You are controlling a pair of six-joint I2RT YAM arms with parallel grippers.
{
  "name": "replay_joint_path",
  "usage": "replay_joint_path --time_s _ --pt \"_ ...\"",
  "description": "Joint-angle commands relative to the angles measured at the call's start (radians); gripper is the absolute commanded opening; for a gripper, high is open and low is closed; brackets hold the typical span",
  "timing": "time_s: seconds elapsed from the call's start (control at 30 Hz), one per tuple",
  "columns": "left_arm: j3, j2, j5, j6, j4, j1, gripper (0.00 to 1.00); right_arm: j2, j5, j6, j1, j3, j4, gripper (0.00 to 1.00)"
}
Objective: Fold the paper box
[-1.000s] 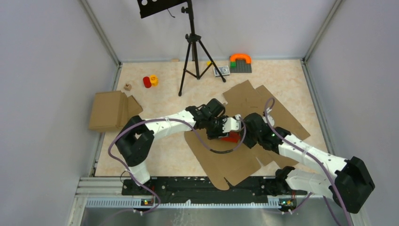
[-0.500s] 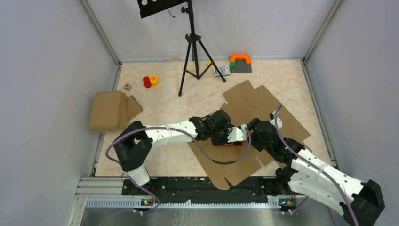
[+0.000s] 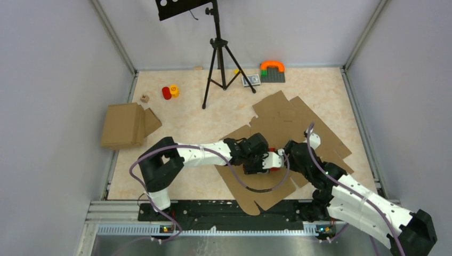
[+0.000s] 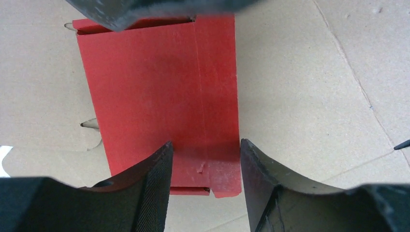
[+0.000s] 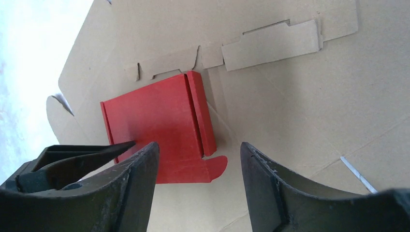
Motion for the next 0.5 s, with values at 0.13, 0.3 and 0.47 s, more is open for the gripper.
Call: replay_joint_path --time_s 0.13,0.3,0.47 --pt "0.023 0.094 0.017 -0.091 -0.133 -0.004 0.59 0.118 -0.068 -0.084 -0.003 0.025 0.123 0.55" --pt "0.009 0.049 0.036 -0.122 -0.110 -0.002 0.76 0.143 -0.097 -0.144 -0.015 0.008 0.170 0.53" --pt "-0.003 -0.018 0.034 -0.193 -0.080 0.004 0.87 0.143 -0.168 -0.209 -0.074 -0.013 0.242 0.51"
